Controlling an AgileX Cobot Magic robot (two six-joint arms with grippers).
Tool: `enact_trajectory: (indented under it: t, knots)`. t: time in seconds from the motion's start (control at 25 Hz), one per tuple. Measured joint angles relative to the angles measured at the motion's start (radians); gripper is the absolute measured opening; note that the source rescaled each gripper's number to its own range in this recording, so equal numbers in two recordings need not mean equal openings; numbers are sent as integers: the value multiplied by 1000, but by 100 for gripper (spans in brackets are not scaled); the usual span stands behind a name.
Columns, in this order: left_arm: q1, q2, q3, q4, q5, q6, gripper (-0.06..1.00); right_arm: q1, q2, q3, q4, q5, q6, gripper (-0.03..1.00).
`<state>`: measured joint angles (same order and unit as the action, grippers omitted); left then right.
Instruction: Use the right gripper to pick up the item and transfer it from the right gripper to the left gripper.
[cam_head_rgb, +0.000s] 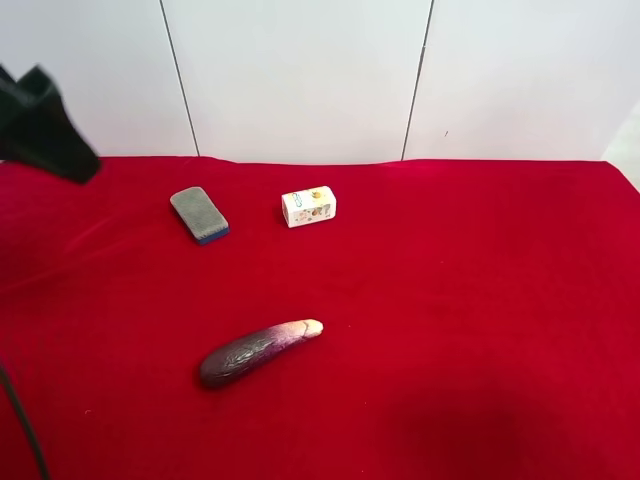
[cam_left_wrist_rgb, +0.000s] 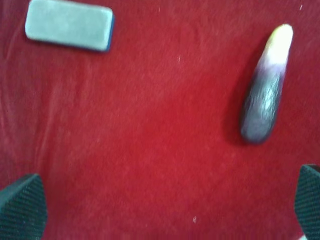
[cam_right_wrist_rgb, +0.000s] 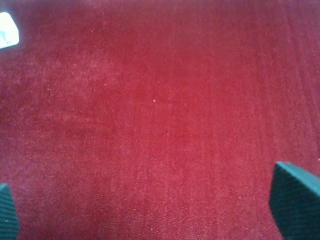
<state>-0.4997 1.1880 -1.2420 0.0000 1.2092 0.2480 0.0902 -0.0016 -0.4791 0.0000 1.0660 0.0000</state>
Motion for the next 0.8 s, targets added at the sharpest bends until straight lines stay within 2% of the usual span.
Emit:
enact_trajectory:
  t: [0.2, 0.4, 0.48, 0.68, 0.8]
  knots:
    - [1, -103, 156, 0, -1, -74, 100, 0, 0, 0, 0, 0, 0, 100]
    - [40, -246, 281, 0, -1, -127, 100, 0, 0, 0, 0, 0, 0, 100]
    - [93, -360, 393, 0, -42, -135, 100, 0, 0, 0, 0, 0, 0, 100]
    - [211, -596, 607, -75, -206, -146, 100, 0, 0, 0, 0, 0, 0, 100]
    - [273, -733, 688, -100, -236, -148, 100, 0, 0, 0, 0, 0, 0, 100]
